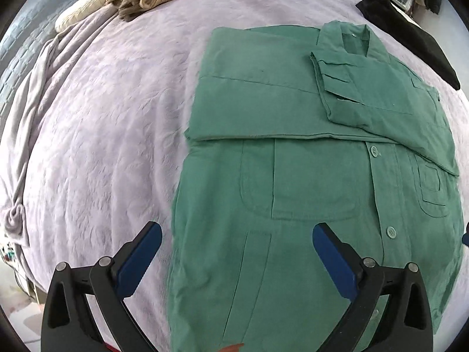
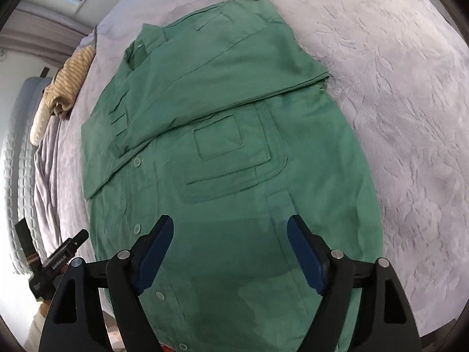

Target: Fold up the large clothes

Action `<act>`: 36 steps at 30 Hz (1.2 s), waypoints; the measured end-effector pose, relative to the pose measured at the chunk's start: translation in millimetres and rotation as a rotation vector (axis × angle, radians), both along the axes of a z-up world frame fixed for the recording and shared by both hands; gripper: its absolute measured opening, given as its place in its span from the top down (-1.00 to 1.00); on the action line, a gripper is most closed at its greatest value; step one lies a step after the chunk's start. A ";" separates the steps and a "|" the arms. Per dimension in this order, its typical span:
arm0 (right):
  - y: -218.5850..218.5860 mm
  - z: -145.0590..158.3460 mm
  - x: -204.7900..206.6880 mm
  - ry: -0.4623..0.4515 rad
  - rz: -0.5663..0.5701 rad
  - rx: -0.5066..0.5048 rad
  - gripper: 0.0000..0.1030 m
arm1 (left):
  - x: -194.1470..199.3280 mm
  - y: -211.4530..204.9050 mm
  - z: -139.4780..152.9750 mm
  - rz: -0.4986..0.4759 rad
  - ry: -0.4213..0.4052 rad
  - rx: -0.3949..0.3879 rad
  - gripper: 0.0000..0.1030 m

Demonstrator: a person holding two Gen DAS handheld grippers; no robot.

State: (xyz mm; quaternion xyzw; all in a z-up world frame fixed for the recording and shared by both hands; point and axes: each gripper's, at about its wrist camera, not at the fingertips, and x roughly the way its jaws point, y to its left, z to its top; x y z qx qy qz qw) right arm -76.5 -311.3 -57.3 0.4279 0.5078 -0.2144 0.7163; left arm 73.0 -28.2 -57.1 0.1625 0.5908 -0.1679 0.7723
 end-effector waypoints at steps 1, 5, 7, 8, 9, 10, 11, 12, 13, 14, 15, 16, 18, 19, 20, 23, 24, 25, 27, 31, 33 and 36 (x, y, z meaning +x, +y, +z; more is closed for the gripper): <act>3.1 1.8 -0.9 0.007 0.004 -0.007 -0.66 | -1.4 2.5 1.7 0.003 0.006 0.002 -1.00; 14.0 5.8 -6.4 0.021 0.018 -0.007 -0.69 | -9.4 9.3 5.1 0.002 0.040 0.009 -1.00; 19.1 7.7 -8.8 0.029 0.022 -0.007 -0.69 | -13.3 12.7 7.4 0.000 0.045 0.024 -1.00; 21.4 8.3 -9.9 0.031 0.023 -0.004 -0.69 | -17.2 15.4 9.1 -0.002 0.046 0.028 -1.00; 23.7 8.8 -11.1 0.031 0.022 0.001 -0.69 | -18.6 15.5 9.8 -0.006 0.048 0.031 -1.00; 25.7 9.2 -12.0 0.028 0.018 0.006 -0.70 | -20.9 16.3 10.6 -0.009 0.050 0.036 -1.00; 27.2 9.8 -12.6 0.023 0.014 0.011 -0.70 | -23.5 17.2 11.6 -0.012 0.050 0.042 -1.00; 28.3 10.5 -12.7 0.016 0.012 0.017 -0.70 | -25.1 17.5 12.3 -0.014 0.051 0.047 -1.00; 29.6 11.2 -12.3 0.011 0.012 0.021 -0.70 | -26.4 17.8 12.9 -0.016 0.055 0.051 -1.00; 31.0 12.3 -11.7 0.007 0.011 0.024 -0.70 | -28.3 18.2 13.5 -0.016 0.059 0.052 -1.00; 32.8 13.5 -10.8 0.001 0.013 0.028 -0.70 | -29.8 19.0 14.2 -0.016 0.062 0.052 -1.00; 34.7 14.8 -9.0 -0.006 0.017 0.036 -0.70 | -30.4 18.4 14.5 -0.019 0.067 0.053 -1.00; 37.5 17.3 -5.8 -0.014 0.029 0.044 -0.70 | -33.7 18.9 15.2 -0.026 0.072 0.058 -1.00; 38.1 18.6 -4.2 -0.013 0.036 0.048 -0.70 | -34.4 19.0 15.5 -0.028 0.075 0.059 -1.00; 39.5 19.3 -2.3 -0.008 0.043 0.049 -0.70 | -35.0 19.3 15.7 -0.030 0.078 0.057 -1.00; 42.7 21.3 3.4 0.013 0.068 0.054 -0.70 | -36.1 19.4 17.0 -0.034 0.082 0.056 -1.00; 43.1 21.7 4.3 0.013 0.070 0.058 -0.70 | -36.2 19.4 17.4 -0.035 0.083 0.056 -1.00; 43.0 21.8 4.4 0.008 0.070 0.065 -0.70 | -36.5 19.3 17.7 -0.036 0.083 0.055 -1.00; 42.7 21.7 3.6 0.003 0.065 0.074 -0.70 | -37.7 18.8 18.3 -0.040 0.082 0.054 -1.00; 41.2 20.3 -0.8 0.007 0.052 0.082 -0.70 | -39.0 21.6 15.4 -0.025 0.086 0.060 -1.00; 39.4 18.9 -4.5 0.009 0.044 0.087 -0.70 | -36.6 27.3 10.0 -0.008 0.101 0.060 -1.00; 37.5 14.3 -12.5 0.015 0.030 0.100 -0.70 | -33.3 39.7 0.2 0.003 0.135 0.046 -1.00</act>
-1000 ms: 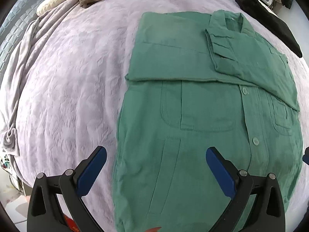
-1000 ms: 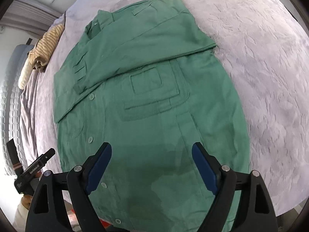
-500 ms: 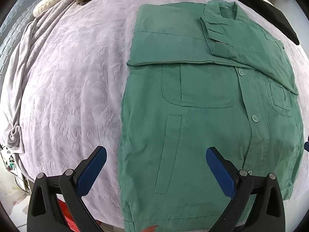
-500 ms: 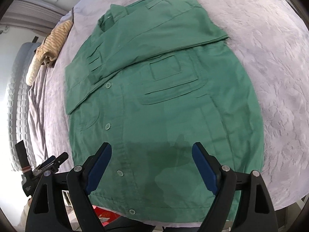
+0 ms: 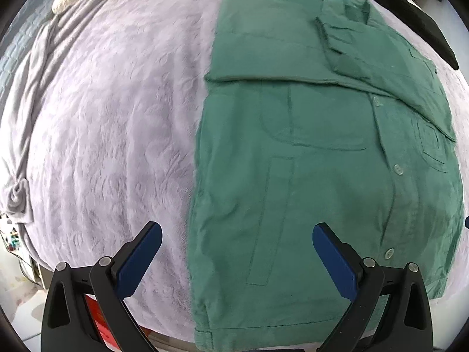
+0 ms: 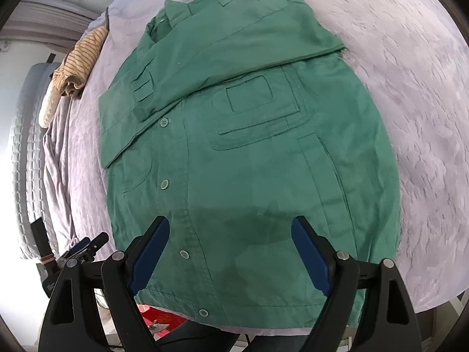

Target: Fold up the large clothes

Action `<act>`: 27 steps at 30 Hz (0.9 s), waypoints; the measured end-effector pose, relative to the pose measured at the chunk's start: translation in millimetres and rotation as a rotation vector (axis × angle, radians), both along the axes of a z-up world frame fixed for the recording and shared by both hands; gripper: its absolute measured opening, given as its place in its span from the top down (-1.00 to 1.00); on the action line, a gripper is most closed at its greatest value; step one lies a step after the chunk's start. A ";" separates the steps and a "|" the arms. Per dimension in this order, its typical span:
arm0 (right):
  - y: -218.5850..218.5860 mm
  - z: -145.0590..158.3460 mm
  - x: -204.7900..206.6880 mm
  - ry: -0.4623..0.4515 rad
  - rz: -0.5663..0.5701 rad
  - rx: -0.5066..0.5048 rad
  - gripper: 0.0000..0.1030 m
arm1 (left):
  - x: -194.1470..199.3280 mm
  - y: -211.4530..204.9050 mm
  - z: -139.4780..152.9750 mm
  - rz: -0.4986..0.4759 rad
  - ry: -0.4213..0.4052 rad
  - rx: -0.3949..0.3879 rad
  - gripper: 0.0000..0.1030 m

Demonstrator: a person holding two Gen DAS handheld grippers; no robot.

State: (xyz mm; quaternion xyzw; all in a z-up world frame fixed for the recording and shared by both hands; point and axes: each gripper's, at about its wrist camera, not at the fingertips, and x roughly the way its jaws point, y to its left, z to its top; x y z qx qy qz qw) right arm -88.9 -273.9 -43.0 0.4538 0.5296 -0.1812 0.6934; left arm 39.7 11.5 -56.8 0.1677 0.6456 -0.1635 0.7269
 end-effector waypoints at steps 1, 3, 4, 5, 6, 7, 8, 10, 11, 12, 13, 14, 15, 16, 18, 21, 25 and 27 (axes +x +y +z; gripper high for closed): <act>-1.2 -2.5 -3.6 0.005 -0.004 0.008 -0.70 | 1.4 6.2 -5.3 0.001 0.035 -0.021 -1.00; -2.8 -6.7 -10.9 0.007 -0.009 0.025 -0.70 | 2.7 17.9 -13.4 0.008 0.084 -0.055 -1.00; -3.6 -9.3 -16.3 0.009 -0.009 0.034 -0.70 | 2.8 25.9 -18.3 0.012 0.107 -0.070 -1.00; -4.0 -11.4 -21.4 0.014 -0.010 0.039 -0.70 | 2.7 33.0 -23.3 0.018 0.130 -0.080 -1.00; -5.0 -13.7 -28.3 0.024 -0.010 0.039 -0.70 | 2.4 40.4 -28.6 0.027 0.156 -0.091 -1.00; -6.1 -16.2 -37.1 0.036 -0.013 0.036 -0.70 | 1.6 47.9 -34.3 0.037 0.185 -0.105 -1.00; -7.7 -19.2 -47.5 0.052 -0.019 0.032 -0.70 | 0.9 53.0 -38.3 0.044 0.205 -0.113 -1.00; -11.8 -24.7 -67.9 0.086 -0.042 0.025 -0.70 | -3.8 66.8 -50.6 0.064 0.261 -0.122 -1.00; -14.1 -28.2 -79.2 0.106 -0.059 0.025 -0.70 | -6.6 70.3 -55.1 0.058 0.284 -0.129 -1.00; -16.7 -32.5 -92.4 0.130 -0.082 0.025 -0.70 | -9.2 72.2 -58.8 0.048 0.302 -0.130 -1.00; -18.9 -37.3 -105.9 0.154 -0.108 0.028 -0.70 | -13.1 73.9 -63.8 0.034 0.322 -0.123 -1.00; -20.7 -42.5 -119.6 0.173 -0.133 0.033 -0.70 | -15.5 74.5 -66.3 0.026 0.332 -0.119 -1.00; -21.3 -47.0 -128.7 0.185 -0.150 0.044 -0.70 | -20.5 74.2 -71.2 0.007 0.362 -0.121 -1.00; -21.7 -53.3 -139.1 0.197 -0.169 0.065 -0.70 | -24.6 73.1 -74.4 -0.008 0.386 -0.125 -1.00; -21.5 -67.3 -154.1 0.192 -0.193 0.133 -0.70 | -32.5 69.6 -78.8 -0.031 0.414 -0.128 -1.00; -13.0 -80.8 -158.3 0.155 -0.186 0.225 -0.70 | -42.3 64.0 -82.8 -0.053 0.439 -0.135 -1.00; -2.4 -85.0 -145.8 0.096 -0.160 0.281 -0.71 | -52.1 59.3 -86.6 -0.060 0.457 -0.144 -1.00; 0.5 -79.5 -134.0 0.021 -0.142 0.313 -0.71 | -55.8 58.1 -89.5 -0.064 0.459 -0.139 -1.00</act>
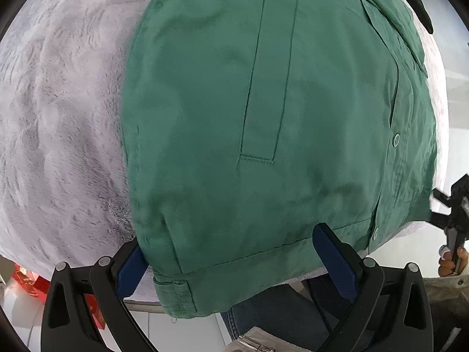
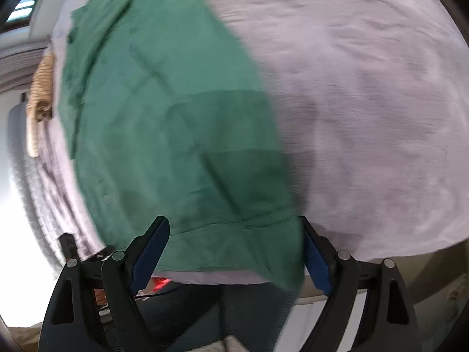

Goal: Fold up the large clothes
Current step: 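Grasp the green jacket hem with both tools, then lift the held hem with both tools and fold it toward the collar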

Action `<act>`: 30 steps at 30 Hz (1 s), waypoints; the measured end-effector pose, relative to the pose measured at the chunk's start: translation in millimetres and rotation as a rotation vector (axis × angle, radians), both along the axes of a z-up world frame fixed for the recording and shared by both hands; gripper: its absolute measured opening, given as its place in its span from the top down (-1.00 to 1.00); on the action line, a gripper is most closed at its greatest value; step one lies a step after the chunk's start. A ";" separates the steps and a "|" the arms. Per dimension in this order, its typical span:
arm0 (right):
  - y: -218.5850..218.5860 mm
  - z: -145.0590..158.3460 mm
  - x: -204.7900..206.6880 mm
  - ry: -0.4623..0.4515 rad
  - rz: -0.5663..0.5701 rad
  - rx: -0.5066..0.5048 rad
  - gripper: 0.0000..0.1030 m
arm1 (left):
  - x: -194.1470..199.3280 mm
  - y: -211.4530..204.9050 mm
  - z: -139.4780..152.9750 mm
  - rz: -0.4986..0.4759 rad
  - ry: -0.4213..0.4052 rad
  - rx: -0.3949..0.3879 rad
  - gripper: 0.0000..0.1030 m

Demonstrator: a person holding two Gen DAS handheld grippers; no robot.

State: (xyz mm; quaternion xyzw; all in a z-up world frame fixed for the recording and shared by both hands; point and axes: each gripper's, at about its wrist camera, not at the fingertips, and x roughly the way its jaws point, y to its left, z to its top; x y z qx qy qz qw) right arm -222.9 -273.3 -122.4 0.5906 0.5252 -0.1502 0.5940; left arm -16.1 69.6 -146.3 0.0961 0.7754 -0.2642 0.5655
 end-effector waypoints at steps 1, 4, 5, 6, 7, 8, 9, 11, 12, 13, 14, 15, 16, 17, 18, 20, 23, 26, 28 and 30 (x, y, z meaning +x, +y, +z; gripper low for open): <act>0.5 2.4 4.8 -0.036 0.001 0.011 -0.71 | -0.4 0.8 -1.8 0.001 0.002 0.003 -1.00; 5.5 12.0 18.9 -0.137 0.008 0.039 -0.71 | -1.6 2.8 -8.8 0.004 0.008 0.019 -1.00; 8.8 11.0 21.1 -0.139 0.017 0.036 -0.71 | -4.2 0.8 -11.6 0.002 0.005 0.021 -1.00; 9.4 8.5 24.9 -0.119 0.031 0.033 -0.71 | -6.0 -3.8 -14.0 -0.003 0.002 0.027 -1.00; 9.9 5.1 25.1 -0.099 0.035 0.032 -0.71 | -7.3 -7.6 -15.9 -0.004 -0.002 0.030 -1.00; 11.5 1.5 23.9 -0.077 0.035 0.032 -0.71 | -10.8 -6.7 -16.0 -0.003 -0.007 0.032 -0.99; 10.6 -3.1 22.1 -0.051 0.031 0.034 -0.71 | -12.2 -7.1 -15.3 -0.002 -0.016 0.037 -0.84; 8.8 -8.1 16.4 -0.006 0.011 0.031 -0.65 | -14.3 -14.9 -8.8 -0.005 -0.041 0.042 -0.59; 8.5 -10.1 13.9 0.011 -0.003 0.030 -0.57 | -14.8 -14.4 -5.4 0.000 -0.046 0.034 -0.34; 9.4 -11.2 12.8 0.030 -0.004 0.025 -0.28 | -13.7 -12.3 -2.2 0.006 -0.047 0.020 -0.18; 9.2 -13.2 11.2 0.049 0.001 0.019 0.31 | -12.3 -10.3 0.4 0.012 -0.037 0.000 0.12; 10.2 -13.6 12.1 0.061 0.013 0.015 0.68 | -10.4 -7.9 2.3 0.024 -0.022 -0.024 0.42; 9.7 -11.4 12.2 0.055 0.016 0.007 0.87 | -7.0 -4.0 4.4 0.053 0.011 -0.063 0.50; 8.8 -6.9 13.2 0.034 0.018 -0.002 0.87 | -3.9 -1.7 7.4 0.082 0.043 -0.095 0.57; 8.0 0.3 15.2 -0.015 0.010 -0.001 0.87 | -0.9 1.2 10.5 0.109 0.066 -0.128 0.62; 6.7 10.2 17.5 -0.097 -0.023 0.017 0.87 | 4.7 3.7 19.4 0.151 0.094 -0.190 0.67; -6.3 32.8 19.4 -0.244 -0.103 0.042 0.87 | 17.1 5.0 39.3 0.212 0.102 -0.288 0.70; -21.0 55.6 30.0 -0.358 -0.150 0.035 0.87 | 39.5 -2.8 67.9 0.258 0.068 -0.384 0.70; -33.3 70.9 41.3 -0.430 -0.178 0.021 0.87 | 61.7 -13.1 87.6 0.281 0.025 -0.441 0.70; -49.1 84.4 53.4 -0.494 -0.201 0.010 0.87 | 81.4 -22.1 104.1 0.305 -0.021 -0.502 0.70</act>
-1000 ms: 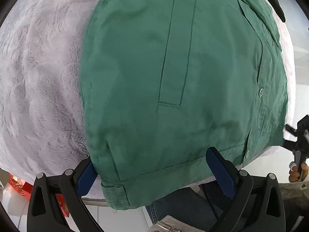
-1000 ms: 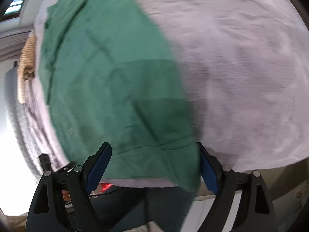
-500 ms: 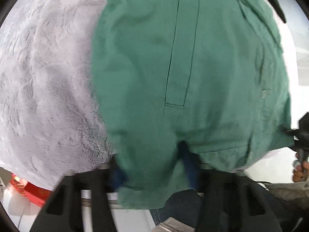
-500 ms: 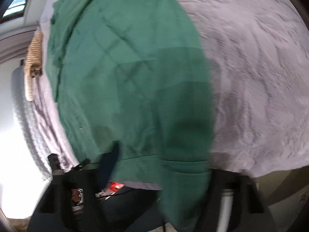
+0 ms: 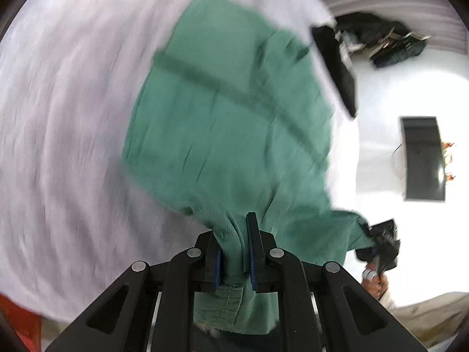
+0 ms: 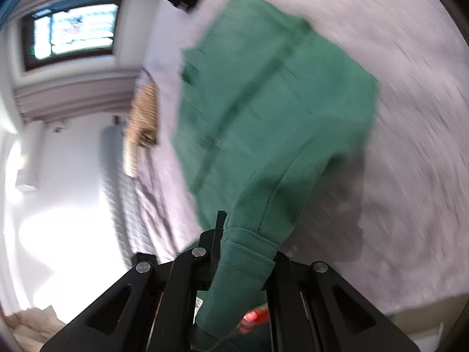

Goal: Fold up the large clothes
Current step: 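Lift the held hem with both tools and fold it toward the collar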

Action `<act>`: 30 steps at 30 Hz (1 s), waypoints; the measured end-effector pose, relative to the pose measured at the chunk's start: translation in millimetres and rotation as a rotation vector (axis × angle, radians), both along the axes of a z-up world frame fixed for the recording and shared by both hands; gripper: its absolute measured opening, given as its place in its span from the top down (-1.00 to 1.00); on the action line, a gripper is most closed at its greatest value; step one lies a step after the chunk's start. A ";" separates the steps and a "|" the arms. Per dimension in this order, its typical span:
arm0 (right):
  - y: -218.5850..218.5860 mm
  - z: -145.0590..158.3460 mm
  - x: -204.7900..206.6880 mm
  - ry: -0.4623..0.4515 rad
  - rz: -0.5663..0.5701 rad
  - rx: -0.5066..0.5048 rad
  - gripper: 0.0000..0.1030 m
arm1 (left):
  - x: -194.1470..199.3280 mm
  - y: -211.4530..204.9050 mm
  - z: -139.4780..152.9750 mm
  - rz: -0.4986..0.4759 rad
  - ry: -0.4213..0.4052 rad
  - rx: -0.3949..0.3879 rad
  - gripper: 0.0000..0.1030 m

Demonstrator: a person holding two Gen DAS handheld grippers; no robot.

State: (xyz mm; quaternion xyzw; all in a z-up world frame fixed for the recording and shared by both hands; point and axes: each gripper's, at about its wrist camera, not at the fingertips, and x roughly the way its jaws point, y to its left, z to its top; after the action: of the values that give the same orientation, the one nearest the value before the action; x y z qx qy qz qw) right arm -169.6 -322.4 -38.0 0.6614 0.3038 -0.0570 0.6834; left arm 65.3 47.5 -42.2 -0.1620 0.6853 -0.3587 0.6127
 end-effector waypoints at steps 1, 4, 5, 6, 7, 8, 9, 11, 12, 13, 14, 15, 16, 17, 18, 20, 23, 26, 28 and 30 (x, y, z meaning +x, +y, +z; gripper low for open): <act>-6.8 8.6 7.6 -0.027 -0.004 -0.014 0.87 | 10.5 -5.7 7.8 0.014 -0.029 -0.023 0.70; -26.0 29.9 40.5 -0.096 0.000 -0.057 0.87 | 58.8 -14.2 24.5 0.038 -0.090 -0.073 0.70; -33.0 34.6 53.7 -0.109 0.001 -0.072 0.87 | 73.4 -18.0 29.7 0.043 -0.112 -0.079 0.70; -42.3 39.1 67.5 -0.123 -0.001 -0.085 0.87 | 83.1 -25.9 30.4 0.051 -0.132 -0.080 0.70; -52.7 41.8 81.3 -0.133 -0.004 -0.097 0.87 | 97.4 -36.2 30.0 0.066 -0.155 -0.079 0.70; -64.3 44.0 93.8 -0.135 -0.005 -0.111 0.87 | 106.8 -32.1 30.8 0.075 -0.164 -0.078 0.70; -79.0 44.7 110.5 -0.135 -0.004 -0.133 0.87 | 121.6 -41.3 28.1 0.097 -0.177 -0.075 0.70; -98.7 41.1 136.3 -0.117 -0.004 -0.154 0.87 | 143.0 -53.9 19.6 0.127 -0.203 -0.057 0.70; -111.1 36.3 147.8 -0.108 -0.006 -0.155 0.87 | 159.0 -64.2 13.2 0.145 -0.225 -0.039 0.70; -123.8 29.9 158.0 -0.101 -0.007 -0.154 0.87 | 169.8 -72.2 6.3 0.153 -0.244 -0.023 0.70; -133.5 23.4 167.5 -0.088 -0.007 -0.157 0.87 | 178.9 -80.9 0.3 0.158 -0.253 -0.011 0.70; -146.1 9.8 181.1 -0.063 -0.009 -0.155 0.87 | 192.3 -92.2 -13.2 0.165 -0.258 0.022 0.70; -152.1 -1.9 188.2 -0.049 -0.010 -0.154 0.87 | 201.3 -99.2 -23.6 0.164 -0.264 0.054 0.70; -159.4 -13.2 196.0 -0.028 -0.013 -0.156 0.87 | 208.7 -104.1 -36.7 0.154 -0.269 0.079 0.70; -165.6 -26.7 204.1 0.000 -0.016 -0.150 0.87 | 214.3 -112.4 -48.3 0.146 -0.266 0.102 0.70; -172.5 -51.9 215.6 0.045 -0.019 -0.138 0.87 | 220.7 -125.8 -66.8 0.123 -0.283 0.158 0.70; -176.5 -72.5 217.6 0.048 -0.046 -0.122 0.86 | 220.4 -138.4 -81.1 0.108 -0.317 0.201 0.70; -180.1 -80.4 214.5 0.046 -0.055 -0.104 0.79 | 222.3 -139.2 -85.9 0.122 -0.308 0.212 0.70; -181.9 -76.9 215.3 0.053 -0.049 -0.104 0.78 | 221.9 -139.7 -82.1 0.109 -0.311 0.241 0.61; -180.3 -69.2 213.9 0.043 -0.041 -0.102 0.62 | 215.5 -144.8 -67.1 0.078 -0.373 0.258 0.39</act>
State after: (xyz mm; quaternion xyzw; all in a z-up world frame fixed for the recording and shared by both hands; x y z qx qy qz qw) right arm 44.3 -502.7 -107.3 0.6305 0.3014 -0.1005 0.7081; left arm 280.8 -97.3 -109.3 -0.0393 0.5935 -0.2681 0.7579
